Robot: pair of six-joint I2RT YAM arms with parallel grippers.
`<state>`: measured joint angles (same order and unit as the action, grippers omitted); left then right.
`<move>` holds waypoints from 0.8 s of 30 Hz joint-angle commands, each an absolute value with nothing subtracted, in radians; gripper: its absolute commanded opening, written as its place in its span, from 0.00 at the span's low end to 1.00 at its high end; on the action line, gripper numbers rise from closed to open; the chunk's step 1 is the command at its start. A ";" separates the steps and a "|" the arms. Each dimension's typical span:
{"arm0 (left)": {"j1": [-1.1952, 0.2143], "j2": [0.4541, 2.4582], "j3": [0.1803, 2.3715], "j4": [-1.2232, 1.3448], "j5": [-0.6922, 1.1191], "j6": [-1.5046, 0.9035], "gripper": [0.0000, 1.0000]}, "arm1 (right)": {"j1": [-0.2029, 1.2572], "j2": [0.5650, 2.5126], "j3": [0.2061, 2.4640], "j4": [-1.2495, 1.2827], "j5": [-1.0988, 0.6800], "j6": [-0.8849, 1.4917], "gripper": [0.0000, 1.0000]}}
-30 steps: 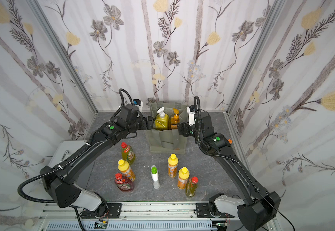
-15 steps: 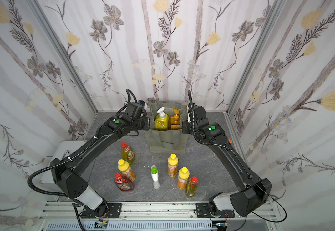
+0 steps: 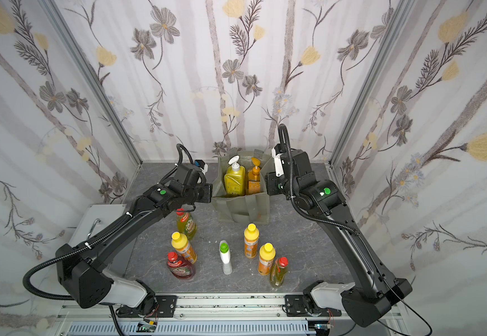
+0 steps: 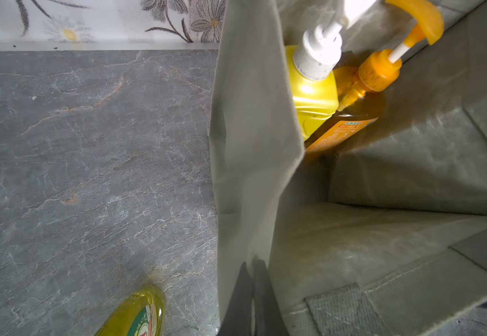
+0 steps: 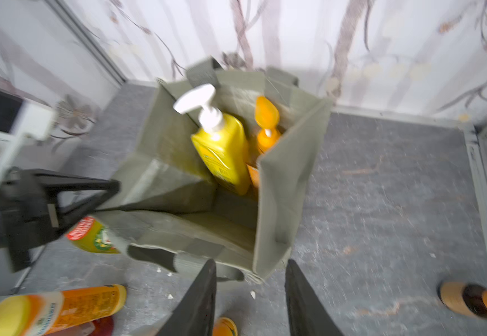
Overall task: Pack dish soap into the shopping bag
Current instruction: Adjust the shopping bag at the center of the board.
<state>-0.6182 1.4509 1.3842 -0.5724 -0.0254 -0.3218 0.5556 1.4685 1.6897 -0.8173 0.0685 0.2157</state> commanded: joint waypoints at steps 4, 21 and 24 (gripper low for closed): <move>-0.619 1.446 1.420 -0.571 -0.013 -0.328 0.00 | 0.612 1.588 1.756 -0.606 -0.032 0.157 0.45; -0.618 1.441 1.433 -0.612 0.047 -0.318 0.00 | 0.639 1.686 1.686 -0.831 0.153 0.215 0.43; -0.618 1.437 1.436 -0.619 0.064 -0.318 0.00 | 0.651 1.689 1.637 -0.860 0.127 0.228 0.38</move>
